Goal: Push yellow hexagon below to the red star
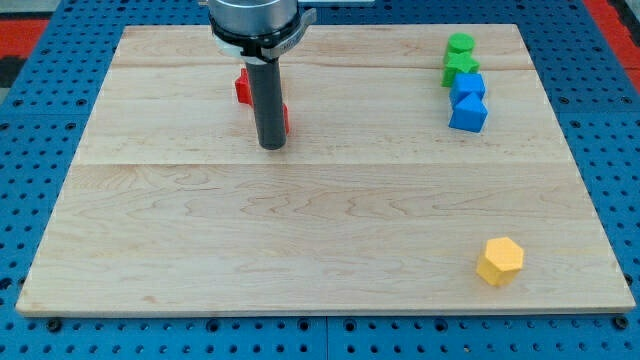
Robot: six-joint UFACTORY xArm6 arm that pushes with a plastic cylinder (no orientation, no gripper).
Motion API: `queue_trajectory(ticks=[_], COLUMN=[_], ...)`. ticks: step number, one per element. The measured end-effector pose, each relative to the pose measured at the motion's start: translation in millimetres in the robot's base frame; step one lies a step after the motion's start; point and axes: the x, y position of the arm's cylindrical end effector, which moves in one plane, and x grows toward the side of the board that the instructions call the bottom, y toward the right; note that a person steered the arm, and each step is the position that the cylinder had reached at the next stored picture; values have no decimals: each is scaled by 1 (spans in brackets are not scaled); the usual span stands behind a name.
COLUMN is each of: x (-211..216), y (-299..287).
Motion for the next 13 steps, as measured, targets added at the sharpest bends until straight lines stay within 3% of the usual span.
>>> queue_trajectory(ticks=[1, 2, 4, 6, 7, 8, 10, 13], x=[-26, -22, 37, 151, 200, 184, 141, 82], y=[0, 29, 186, 325, 277, 217, 158, 23])
